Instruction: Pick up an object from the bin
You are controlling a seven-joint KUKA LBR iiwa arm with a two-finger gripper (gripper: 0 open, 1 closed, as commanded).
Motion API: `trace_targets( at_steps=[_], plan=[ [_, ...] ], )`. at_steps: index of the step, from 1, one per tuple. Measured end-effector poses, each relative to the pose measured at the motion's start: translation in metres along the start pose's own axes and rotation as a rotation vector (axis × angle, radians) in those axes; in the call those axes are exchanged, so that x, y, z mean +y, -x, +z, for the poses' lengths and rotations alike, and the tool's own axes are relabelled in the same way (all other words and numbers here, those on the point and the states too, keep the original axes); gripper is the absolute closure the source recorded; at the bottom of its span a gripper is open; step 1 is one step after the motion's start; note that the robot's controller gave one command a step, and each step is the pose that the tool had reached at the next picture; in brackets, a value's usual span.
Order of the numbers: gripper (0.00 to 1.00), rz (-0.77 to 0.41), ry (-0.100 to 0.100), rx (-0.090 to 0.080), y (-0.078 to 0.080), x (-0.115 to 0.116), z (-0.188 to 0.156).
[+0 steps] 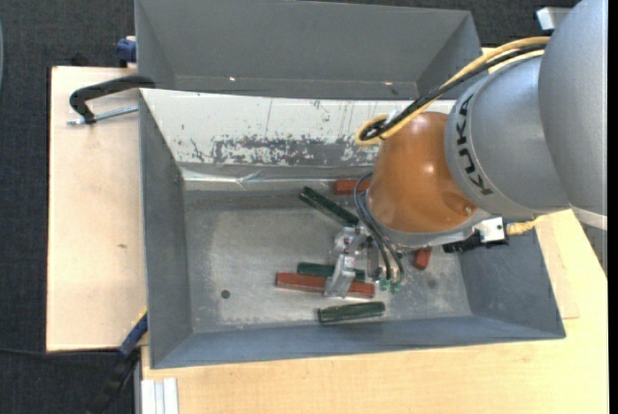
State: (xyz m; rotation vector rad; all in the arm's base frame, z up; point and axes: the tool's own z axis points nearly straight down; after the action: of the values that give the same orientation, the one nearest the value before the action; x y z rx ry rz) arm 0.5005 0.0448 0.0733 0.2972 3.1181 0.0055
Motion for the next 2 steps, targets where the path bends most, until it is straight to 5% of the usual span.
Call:
trace_targets(
  at_steps=[2],
  plan=[
    [1.00,0.000,-0.001,0.004,-0.0010,-0.0003,-0.0037]
  ],
)
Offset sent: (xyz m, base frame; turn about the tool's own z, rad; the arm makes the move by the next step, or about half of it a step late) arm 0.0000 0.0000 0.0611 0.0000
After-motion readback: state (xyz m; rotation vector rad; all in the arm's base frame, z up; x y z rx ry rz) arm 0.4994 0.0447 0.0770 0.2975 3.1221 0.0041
